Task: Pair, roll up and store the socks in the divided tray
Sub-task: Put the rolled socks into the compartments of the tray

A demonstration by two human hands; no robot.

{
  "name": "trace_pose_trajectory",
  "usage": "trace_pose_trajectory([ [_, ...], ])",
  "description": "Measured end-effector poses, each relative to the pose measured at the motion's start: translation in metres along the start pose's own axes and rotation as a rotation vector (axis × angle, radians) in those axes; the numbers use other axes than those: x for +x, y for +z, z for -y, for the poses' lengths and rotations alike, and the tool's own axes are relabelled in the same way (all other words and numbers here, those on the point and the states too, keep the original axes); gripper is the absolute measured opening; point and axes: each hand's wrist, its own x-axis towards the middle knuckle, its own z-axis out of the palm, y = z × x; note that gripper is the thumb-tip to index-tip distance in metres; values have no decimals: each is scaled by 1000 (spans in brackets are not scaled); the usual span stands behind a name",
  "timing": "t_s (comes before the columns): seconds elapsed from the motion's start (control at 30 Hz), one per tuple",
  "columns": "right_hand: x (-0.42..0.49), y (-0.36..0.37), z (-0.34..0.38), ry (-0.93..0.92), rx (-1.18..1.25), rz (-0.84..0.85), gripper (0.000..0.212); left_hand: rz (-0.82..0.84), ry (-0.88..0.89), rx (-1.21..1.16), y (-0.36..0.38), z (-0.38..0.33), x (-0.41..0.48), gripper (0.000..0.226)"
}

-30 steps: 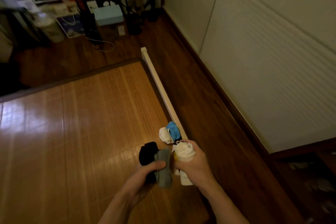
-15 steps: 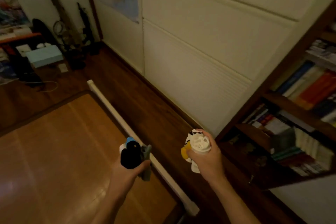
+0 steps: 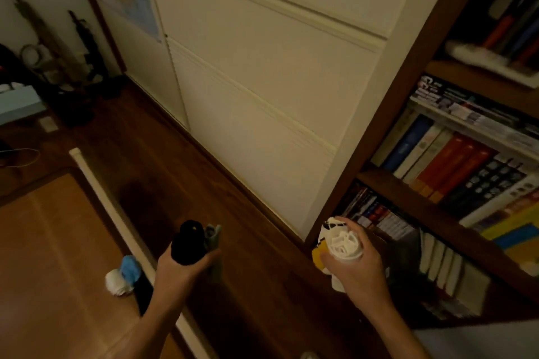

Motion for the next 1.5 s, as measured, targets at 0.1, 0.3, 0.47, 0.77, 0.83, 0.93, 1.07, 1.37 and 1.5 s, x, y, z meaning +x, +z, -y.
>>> trace_pose_trajectory([
  [0.1,50,-13,1,-3,26,75,80,-67,-5,6,40,-20,15,53],
  [0.3,148,38,19,-44,50,259,78,-196,16,51,51,-52,63,51],
  [0.47,222,129,49,-109,-18,425,75,-312,45,-32,12,-72,129,57],
  [0.77,370,345,131,-111,-35,535,68,-393,-18,-167,-119,-111,321,63],
  [0.83,401,394,155,-109,-33,564,67,-431,-37,-174,-151,-124,361,62],
  [0.93,446,468,189,-117,-30,614,65,-499,-57,-191,-196,-141,422,56],
  [1.07,510,575,233,-162,-28,682,67,-574,-23,-221,-252,-166,507,49],
  [1.37,661,842,333,-282,-32,917,70,-812,-26,-344,-396,-221,707,52],
  [1.5,692,954,389,-293,-63,1068,69,-918,-88,-390,-465,-250,758,53],
])
